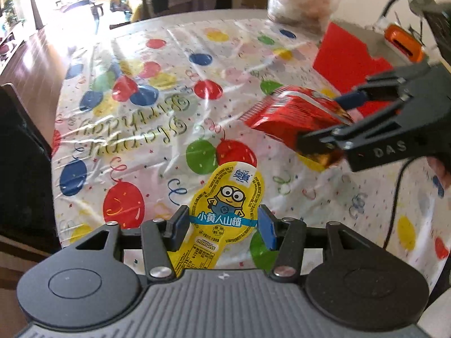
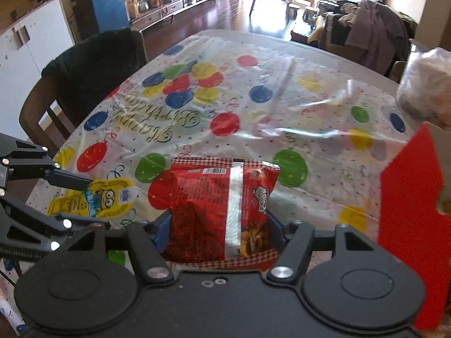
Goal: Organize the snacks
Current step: 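Carry the jelly cup and chip bag over the box and lower them inside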
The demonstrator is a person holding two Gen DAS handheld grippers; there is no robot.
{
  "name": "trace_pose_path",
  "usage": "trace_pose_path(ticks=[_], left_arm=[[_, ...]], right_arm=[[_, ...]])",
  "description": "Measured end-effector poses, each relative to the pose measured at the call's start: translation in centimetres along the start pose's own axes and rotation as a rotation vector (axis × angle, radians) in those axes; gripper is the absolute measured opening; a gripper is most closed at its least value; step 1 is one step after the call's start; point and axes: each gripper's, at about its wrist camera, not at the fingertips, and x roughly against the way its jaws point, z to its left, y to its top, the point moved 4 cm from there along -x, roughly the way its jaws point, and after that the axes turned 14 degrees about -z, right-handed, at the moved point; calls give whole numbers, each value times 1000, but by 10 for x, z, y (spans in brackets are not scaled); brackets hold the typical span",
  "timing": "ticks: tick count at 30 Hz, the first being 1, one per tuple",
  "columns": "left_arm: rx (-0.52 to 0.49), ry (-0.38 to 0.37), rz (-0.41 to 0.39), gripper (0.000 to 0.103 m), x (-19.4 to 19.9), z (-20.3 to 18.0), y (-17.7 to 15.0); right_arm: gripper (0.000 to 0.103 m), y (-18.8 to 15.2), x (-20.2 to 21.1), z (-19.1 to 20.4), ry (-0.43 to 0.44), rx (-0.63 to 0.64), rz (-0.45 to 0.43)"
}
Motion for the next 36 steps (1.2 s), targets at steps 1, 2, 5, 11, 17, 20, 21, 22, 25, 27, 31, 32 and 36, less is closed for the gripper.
trace_pose_path(ticks=[1,2,5,11,17,20,21,22,25,27,31,32,36], left_arm=[[11,4,-6,51,2,-1,3],[26,9,-12,51,5,-2,6],[60,29,-39,51,14,-7,17],[98,35,-112,51,32,-27,46],[88,13,-172,51,44,-62,81],[102,-1,-177,51,44,-80,96],[107,-6,-181,51,44,-86,100],[109,-8,-184,51,43,-92,105],[123,-13,-191,51,38,-111,119],[139,-22,-191,51,34,-124,128],[162,-27,-186,51,23,-151,145],[165,-27,-185,51,21,-157,148],[171,-32,-178,51,7,-185,160]], right_arm=[[66,1,5,-2,-3,-5,-7],[66,2,11,-5,-4,-9,-16],[66,5,28,-13,-10,-14,-39],[66,13,67,-37,-32,-30,-104],[66,19,105,-68,-68,-55,-150],[66,19,122,-86,-86,-58,-170],[66,19,127,-92,-95,-61,-176],[66,19,133,-99,-103,-64,-181],[66,18,144,-117,-127,-70,-193],[66,16,152,-131,-145,-71,-200],[66,11,163,-157,-176,-77,-208],[66,9,167,-164,-182,-78,-209],[66,-1,172,-193,-222,-67,-210]])
